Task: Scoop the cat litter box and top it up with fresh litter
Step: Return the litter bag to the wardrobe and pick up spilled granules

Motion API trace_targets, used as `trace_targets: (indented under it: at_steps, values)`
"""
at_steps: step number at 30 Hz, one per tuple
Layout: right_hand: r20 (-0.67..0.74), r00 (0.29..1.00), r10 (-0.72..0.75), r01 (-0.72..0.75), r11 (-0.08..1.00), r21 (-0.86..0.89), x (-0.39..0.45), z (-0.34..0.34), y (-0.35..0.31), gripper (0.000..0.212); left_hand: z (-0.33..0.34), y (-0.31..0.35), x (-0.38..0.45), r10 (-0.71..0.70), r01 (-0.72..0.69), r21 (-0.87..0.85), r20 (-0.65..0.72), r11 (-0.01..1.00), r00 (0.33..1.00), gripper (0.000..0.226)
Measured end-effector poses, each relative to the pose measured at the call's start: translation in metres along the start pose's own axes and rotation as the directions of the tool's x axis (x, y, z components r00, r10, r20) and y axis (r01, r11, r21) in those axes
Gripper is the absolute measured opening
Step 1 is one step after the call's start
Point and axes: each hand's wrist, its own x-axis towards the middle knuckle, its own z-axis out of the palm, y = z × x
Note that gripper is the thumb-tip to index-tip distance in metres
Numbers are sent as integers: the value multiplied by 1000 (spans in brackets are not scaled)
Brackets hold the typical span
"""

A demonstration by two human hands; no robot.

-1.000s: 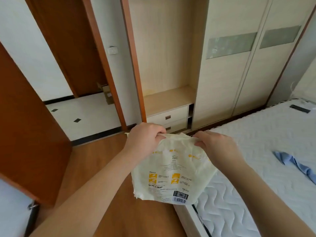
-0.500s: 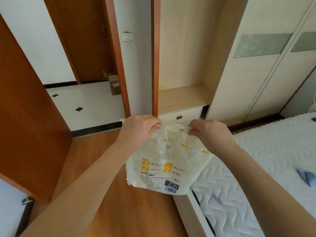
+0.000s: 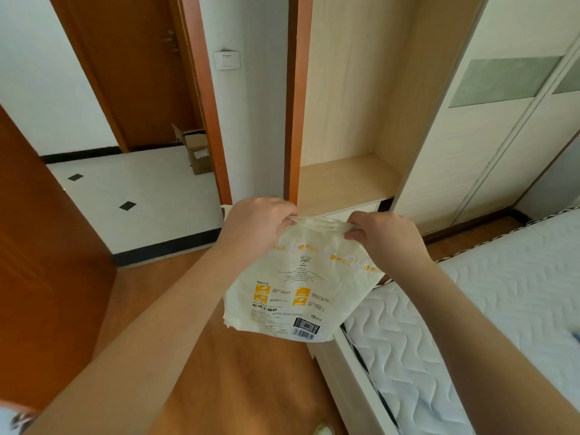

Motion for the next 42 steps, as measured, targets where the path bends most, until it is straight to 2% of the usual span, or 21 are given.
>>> trace_targets:
  at_steps: [5,8,11,20,27,33,37,42]
  values:
    - [-43,999,-6,5,1000,-22,57,32,37,13,47,-29,60,-18,19,-23,73,1000,997,13]
    - [-48,999,6,-6,1000,-10,91,49,64,13,76,-42,99,-48,62,-82,162,995,986,17]
    - [-12,999,30,-30,999,-26,127,57,92,14,98,-53,143,-62,88,-88,264,992,962,20]
    - [116,983,141,-127,985,-115,222,77,154,17,163,-76,247,-66,117,-117,369,986,927,24]
    - [77,963,259,-243,954,-176,288,95,174,15,209,-120,321,24,33,-147,368,989,930,24]
    - [46,916,398,-388,910,-144,344,115,187,16,249,-158,380,113,-46,-186,362,981,925,21]
    - [37,874,484,-479,872,-100,364,126,194,16,273,-170,412,172,-104,-211,331,972,928,19]
    - [18,848,530,-520,837,-170,386,126,210,18,295,-174,441,190,-106,-265,313,958,931,21]
